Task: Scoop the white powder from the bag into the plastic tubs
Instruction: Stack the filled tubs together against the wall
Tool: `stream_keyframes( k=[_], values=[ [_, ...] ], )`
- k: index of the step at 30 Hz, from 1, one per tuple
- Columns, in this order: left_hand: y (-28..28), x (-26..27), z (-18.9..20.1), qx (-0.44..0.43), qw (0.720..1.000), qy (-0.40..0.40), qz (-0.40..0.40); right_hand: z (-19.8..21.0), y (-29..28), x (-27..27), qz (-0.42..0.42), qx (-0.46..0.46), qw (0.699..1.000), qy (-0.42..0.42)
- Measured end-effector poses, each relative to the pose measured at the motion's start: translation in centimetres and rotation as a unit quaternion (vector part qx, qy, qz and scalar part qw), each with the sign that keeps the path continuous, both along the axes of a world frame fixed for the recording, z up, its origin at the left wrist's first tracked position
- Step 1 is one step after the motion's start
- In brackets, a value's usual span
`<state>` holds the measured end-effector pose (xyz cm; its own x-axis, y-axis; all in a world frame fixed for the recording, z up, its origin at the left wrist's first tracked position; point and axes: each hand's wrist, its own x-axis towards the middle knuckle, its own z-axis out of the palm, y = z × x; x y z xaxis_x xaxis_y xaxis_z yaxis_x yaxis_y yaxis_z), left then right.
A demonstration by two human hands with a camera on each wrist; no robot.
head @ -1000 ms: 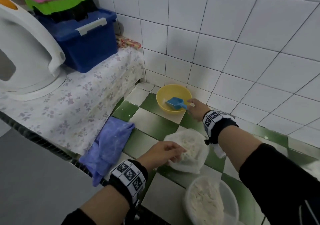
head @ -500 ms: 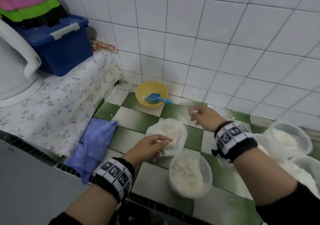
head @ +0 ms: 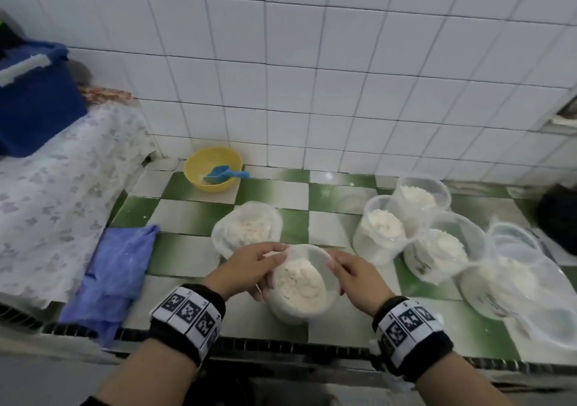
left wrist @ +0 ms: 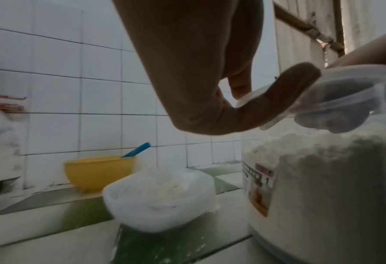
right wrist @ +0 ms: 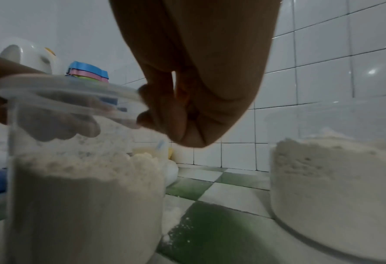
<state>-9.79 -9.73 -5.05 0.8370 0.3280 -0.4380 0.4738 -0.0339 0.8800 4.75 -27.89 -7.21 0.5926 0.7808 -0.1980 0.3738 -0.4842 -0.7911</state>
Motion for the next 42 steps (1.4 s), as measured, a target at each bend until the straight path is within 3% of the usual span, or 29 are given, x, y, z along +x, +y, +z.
stream_keyframes(
  k=[6, 14, 22, 31, 42],
  values=[
    [-5.6, 4.6, 1.4, 0.010, 0.996, -0.013, -0.091, 0.7, -7.6, 2.1, -0.104, 0.058, 0.992, 0.028],
    [-18.0, 11.9, 1.1, -0.018, 0.984, -0.048, -0.173, 1.1, -21.5, 5.8, -0.202, 0.096, 0.974, -0.037],
    [-29.6, 16.9, -1.2, -0.007, 0.993, -0.013, -0.119, -0.3, -32.3, 11.5, -0.209, 0.071, 0.975, -0.039],
    [-34.9, 17.1, -1.9, -0.010, 0.999, -0.051, 0.011, -2.4, -34.2, 14.8, -0.200, 0.090, 0.976, -0.014],
    [-33.4, 19.9, -2.4, -0.063, 0.992, -0.049, 0.097, -1.5, -30.8, 18.7, -0.166, 0.041, 0.984, 0.041]
  ],
)
